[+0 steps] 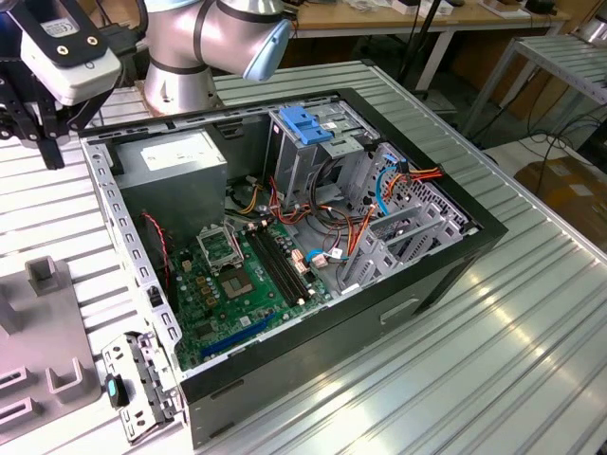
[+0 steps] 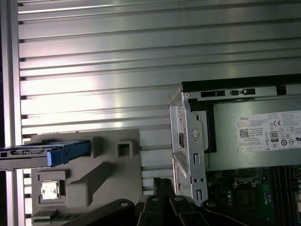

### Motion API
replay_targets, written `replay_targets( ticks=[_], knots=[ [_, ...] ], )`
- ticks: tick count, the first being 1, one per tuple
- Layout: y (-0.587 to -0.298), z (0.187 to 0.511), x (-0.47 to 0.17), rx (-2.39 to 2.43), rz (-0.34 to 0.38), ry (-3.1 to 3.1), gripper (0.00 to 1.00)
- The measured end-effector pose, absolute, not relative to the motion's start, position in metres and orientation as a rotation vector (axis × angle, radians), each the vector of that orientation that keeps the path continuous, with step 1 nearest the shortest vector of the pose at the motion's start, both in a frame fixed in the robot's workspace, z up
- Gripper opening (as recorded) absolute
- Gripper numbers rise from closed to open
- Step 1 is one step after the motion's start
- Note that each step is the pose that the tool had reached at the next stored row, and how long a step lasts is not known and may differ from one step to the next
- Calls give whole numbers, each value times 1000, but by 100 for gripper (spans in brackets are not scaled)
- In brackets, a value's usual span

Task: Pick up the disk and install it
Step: 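Reach for the disk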

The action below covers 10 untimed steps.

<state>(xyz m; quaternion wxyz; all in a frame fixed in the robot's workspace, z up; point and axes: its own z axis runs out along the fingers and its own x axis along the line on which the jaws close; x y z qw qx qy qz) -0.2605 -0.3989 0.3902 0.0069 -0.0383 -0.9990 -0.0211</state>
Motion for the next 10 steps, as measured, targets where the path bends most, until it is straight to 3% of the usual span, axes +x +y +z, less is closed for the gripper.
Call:
replay_targets(
  ticks=[10],
  knots=[
    [-399,390,-265,-120,-66,-3123,11]
  ],
)
